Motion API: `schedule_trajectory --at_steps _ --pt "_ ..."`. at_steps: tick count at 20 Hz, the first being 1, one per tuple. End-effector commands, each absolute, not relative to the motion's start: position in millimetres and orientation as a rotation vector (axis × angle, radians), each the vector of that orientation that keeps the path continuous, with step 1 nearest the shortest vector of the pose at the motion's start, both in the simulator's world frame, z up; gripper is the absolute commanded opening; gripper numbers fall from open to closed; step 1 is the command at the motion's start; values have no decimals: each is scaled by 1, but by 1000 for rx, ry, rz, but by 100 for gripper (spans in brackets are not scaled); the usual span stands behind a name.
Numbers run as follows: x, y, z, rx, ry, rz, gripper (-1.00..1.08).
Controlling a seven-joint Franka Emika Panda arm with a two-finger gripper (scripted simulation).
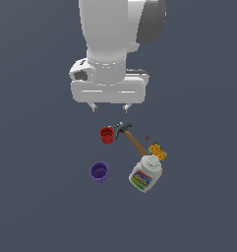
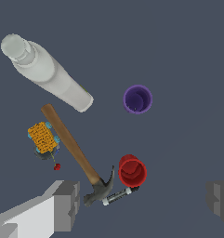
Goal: Pick up a designated object from a clutter of objects.
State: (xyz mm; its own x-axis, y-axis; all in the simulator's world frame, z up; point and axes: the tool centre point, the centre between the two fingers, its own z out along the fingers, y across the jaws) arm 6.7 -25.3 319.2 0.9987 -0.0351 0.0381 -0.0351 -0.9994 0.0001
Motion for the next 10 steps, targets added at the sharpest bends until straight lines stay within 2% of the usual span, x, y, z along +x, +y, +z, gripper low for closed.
schedule_trajectory --at_steps 1,10 --pt "7 -25 319 3140 -55 60 28" --pt "6 -34 321 3144 -57 62 28"
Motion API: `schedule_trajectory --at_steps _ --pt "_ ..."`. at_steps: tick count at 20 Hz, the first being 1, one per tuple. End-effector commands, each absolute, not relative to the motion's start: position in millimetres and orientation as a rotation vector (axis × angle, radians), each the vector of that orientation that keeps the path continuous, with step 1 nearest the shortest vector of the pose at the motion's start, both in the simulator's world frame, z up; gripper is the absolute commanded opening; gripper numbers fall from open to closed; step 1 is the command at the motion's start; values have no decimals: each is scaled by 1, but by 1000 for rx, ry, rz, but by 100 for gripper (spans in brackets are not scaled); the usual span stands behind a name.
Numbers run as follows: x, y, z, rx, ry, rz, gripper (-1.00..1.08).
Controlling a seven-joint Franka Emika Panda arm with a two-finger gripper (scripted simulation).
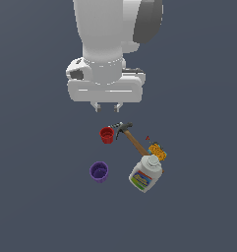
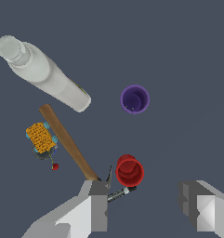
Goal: Pick up a designated object from a clutter of objects.
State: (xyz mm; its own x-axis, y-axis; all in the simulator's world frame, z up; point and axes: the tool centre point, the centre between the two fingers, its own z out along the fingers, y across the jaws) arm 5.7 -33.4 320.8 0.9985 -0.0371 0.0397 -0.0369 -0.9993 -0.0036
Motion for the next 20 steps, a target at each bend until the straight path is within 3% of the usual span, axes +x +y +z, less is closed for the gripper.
schedule_trajectory --at_steps 1,11,20 --pt "6 -34 320 -3136 61 -61 28" --pt "18 -41 299 -3069 285 9 28" --pt "42 -58 248 -2876 744 170 28"
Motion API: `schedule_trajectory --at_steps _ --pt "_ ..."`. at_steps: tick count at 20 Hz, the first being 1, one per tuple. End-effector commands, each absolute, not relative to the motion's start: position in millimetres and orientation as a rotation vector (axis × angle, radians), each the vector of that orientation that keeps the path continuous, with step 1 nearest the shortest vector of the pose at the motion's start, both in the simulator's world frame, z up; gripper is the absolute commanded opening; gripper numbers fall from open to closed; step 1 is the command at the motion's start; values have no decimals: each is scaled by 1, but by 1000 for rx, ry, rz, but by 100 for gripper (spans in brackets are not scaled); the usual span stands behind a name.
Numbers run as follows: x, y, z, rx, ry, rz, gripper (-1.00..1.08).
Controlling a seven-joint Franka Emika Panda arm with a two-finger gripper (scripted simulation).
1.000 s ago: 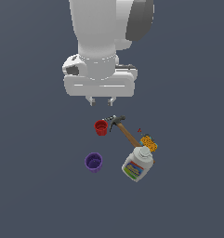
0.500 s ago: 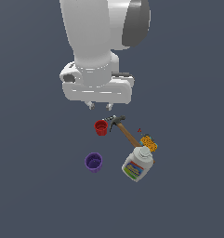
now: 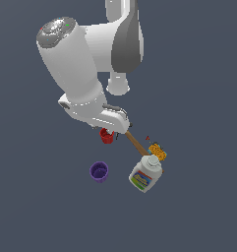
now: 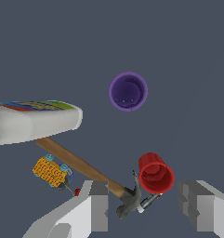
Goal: Pick up a designated object from a clutter of objects.
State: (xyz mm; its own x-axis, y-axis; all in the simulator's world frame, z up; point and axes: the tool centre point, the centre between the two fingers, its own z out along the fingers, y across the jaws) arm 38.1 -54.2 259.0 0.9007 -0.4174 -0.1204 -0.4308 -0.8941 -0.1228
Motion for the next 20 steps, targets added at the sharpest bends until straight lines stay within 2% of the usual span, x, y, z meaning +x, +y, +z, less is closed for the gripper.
schedule_trajectory --at_steps 1,12,20 --pt "45 -60 241 -2844 803 193 28" --pt "72 -86 156 -2438 1390 444 28" --pt "80 -99 112 -2199 1634 569 28"
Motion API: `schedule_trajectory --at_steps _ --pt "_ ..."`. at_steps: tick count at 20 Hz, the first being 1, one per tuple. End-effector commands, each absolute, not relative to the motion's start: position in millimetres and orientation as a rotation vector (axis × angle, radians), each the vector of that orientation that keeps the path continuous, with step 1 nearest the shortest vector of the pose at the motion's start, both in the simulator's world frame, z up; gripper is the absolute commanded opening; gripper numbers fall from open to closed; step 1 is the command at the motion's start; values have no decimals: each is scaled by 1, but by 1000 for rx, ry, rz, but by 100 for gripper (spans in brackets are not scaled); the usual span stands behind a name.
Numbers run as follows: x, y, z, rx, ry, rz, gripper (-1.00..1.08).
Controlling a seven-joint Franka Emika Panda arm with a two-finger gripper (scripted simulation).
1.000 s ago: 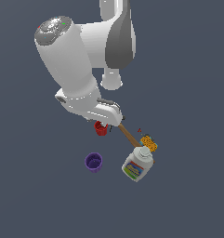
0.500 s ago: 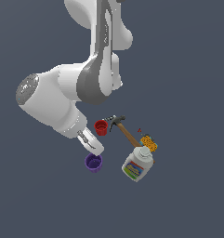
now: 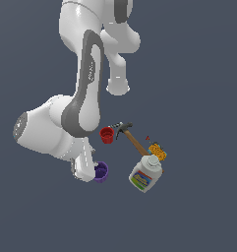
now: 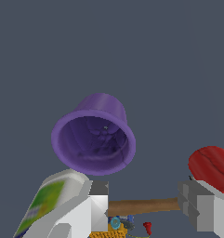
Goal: Pick up a designated object from a clutter of objects.
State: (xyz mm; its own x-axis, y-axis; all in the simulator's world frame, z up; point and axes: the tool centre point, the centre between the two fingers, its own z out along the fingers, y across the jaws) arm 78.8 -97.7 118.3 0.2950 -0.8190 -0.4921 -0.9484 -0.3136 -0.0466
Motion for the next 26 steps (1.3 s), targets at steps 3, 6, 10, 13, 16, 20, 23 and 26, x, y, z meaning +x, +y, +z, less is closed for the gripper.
schedule_trajectory --at_steps 3,6,10,13,16,20,23,26 --pt "82 -102 102 -2144 1683 596 28" --pt "83 -104 96 -2111 1711 612 28" --pt "82 -104 95 -2107 1715 615 28" --pt "82 -102 91 -2106 1716 616 28" --pt "81 -96 82 -2104 1718 616 28" --pt "79 -90 70 -2101 1722 618 28" --pt "79 -88 69 -2101 1722 618 -100" --pt "79 -88 69 -2101 1722 618 -100"
